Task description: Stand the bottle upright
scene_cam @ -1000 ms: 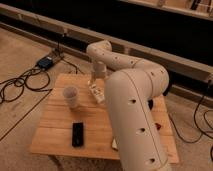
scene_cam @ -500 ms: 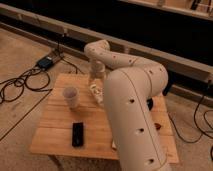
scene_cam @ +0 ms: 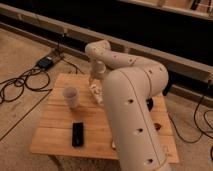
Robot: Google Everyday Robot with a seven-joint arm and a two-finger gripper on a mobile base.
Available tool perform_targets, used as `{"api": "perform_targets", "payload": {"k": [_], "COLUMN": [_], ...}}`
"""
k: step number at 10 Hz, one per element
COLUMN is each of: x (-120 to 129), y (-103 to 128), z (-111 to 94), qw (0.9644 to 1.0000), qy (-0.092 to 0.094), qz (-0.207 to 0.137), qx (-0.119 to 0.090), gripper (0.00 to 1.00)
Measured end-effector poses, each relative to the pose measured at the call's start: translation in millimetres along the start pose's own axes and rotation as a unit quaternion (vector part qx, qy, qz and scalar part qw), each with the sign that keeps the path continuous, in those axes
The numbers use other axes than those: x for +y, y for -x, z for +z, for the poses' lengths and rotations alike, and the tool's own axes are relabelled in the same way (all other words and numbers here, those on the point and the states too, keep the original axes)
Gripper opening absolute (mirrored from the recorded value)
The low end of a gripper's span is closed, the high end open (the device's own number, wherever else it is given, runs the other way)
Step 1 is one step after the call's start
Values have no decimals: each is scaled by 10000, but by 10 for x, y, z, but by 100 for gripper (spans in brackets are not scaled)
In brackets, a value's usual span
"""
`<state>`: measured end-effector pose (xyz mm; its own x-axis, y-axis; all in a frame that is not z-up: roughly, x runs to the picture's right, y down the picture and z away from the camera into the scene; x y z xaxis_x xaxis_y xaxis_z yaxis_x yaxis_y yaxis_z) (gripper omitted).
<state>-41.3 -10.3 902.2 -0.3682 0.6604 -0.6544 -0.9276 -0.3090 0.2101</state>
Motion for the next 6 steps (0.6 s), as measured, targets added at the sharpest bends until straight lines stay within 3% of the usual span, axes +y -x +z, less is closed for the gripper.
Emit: {"api": "perform_targets", "payload": {"k": [2, 5, 6], "x": [5, 57, 28], "y": [-9, -63, -70], "z": [8, 27, 35], "qw": [9998, 9999, 9996], "qy": [8, 19, -17], "qz": [175, 85, 232], "qx": [29, 105, 136], "gripper": [65, 65, 65]}}
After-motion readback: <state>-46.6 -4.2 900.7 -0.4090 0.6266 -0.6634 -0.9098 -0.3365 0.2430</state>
